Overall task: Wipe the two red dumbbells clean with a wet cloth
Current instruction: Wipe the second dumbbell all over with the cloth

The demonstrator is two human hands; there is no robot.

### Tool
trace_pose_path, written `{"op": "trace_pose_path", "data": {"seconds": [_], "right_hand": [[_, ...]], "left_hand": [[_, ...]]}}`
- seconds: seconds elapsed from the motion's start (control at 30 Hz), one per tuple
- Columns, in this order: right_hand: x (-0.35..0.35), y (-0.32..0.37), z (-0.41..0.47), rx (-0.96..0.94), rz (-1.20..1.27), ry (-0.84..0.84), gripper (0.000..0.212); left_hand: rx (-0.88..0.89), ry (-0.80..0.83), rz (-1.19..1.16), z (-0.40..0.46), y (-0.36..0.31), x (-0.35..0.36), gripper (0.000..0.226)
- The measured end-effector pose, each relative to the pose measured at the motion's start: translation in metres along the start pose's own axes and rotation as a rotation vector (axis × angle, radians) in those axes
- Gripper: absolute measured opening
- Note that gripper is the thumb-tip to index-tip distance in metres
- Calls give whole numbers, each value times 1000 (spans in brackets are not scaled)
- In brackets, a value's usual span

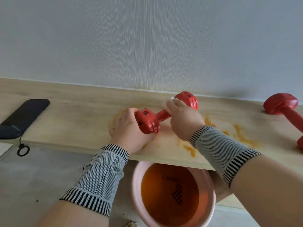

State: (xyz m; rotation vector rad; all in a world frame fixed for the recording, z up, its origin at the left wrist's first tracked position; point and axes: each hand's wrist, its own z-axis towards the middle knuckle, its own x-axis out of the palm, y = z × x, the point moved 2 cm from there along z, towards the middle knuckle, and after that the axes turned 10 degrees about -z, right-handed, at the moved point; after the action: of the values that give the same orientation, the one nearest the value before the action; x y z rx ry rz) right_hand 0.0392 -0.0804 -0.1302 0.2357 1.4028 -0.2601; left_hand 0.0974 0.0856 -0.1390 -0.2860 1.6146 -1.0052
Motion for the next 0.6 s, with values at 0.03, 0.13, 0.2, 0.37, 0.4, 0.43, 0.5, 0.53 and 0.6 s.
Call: {"op": "trace_pose_path", "data": {"seconds": [0.03,0.13,0.2,0.37,0.4,0.43,0.5,0.53,0.6], "right_hand": [[3,9,-4,-105,58,-11,59],[7,12,-13,-265,76,-73,61],[4,-7,-7,-94,-18,-70,67],[3,4,-18,-147,123,-27,69],[3,9,-23,-221,165,-14,69],[1,9,-23,-231,156,-1,71],[-4,-6,-16,-43,68,21,76],[-5,-13,-14,63,29,39,79],[-6,-6,-18,90,32,67,80]], "left_hand": [[7,-9,1,0,0,0,93],[19,-10,3,1,2,-2,93],[31,-1,-6,1,4,-4,92],[26,17,-22,0,3,-5,94],[23,18,-24,0,3,-6,94],[22,19,-27,0,3,-6,93],[24,20,-43,-2,2,-6,91],[29,20,-50,-2,2,-6,90],[36,24,-59,-2,3,-6,91]]}}
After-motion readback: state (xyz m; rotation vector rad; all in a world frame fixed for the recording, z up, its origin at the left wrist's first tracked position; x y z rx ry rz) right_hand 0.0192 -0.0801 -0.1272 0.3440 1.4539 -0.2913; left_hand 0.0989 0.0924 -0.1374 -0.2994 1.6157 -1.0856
